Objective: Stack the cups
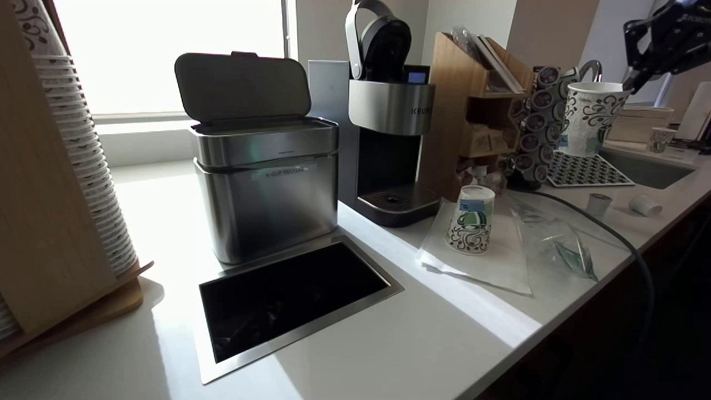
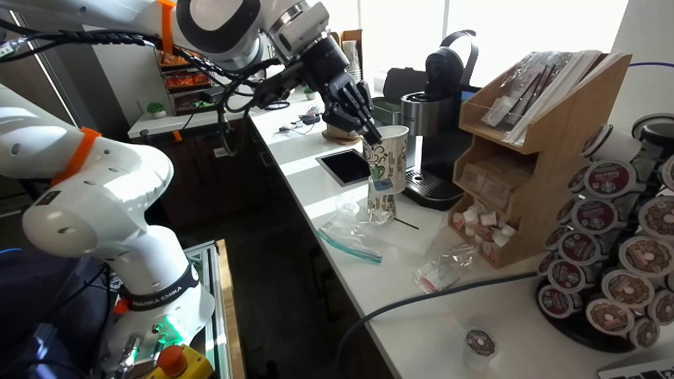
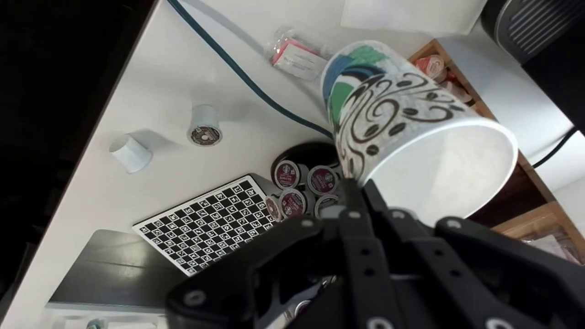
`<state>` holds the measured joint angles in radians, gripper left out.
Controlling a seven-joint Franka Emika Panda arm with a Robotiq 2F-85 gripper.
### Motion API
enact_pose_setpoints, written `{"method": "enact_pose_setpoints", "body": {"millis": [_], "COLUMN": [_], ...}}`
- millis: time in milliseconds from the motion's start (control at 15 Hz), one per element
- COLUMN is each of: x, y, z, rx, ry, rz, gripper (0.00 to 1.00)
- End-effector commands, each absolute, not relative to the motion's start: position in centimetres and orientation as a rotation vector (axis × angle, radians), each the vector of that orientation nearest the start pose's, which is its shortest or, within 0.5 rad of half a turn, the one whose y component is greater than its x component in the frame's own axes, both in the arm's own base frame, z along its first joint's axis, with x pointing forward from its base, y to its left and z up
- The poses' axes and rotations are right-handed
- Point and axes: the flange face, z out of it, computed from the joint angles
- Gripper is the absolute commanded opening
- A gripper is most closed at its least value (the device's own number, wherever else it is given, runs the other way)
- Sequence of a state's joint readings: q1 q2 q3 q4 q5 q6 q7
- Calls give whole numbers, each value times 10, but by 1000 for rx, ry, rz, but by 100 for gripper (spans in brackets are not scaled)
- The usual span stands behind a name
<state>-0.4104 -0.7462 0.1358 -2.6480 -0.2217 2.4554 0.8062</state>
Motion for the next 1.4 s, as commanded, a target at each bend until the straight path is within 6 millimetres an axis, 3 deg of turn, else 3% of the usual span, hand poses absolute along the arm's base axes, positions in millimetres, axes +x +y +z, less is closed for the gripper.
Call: {"method": "enact_pose_setpoints", "body": {"millis": [0,267,867,1333], "x": [357,363,368,377], "y": [-94,-98,-151,-149], "z": [528,519,447,402], "rx": [-2781,-2771,-2550,-2506], "ry": [1437,1500,1906,2009], "rz": [-952,-928,-809,-767], "gripper": [4,1,1,1]}}
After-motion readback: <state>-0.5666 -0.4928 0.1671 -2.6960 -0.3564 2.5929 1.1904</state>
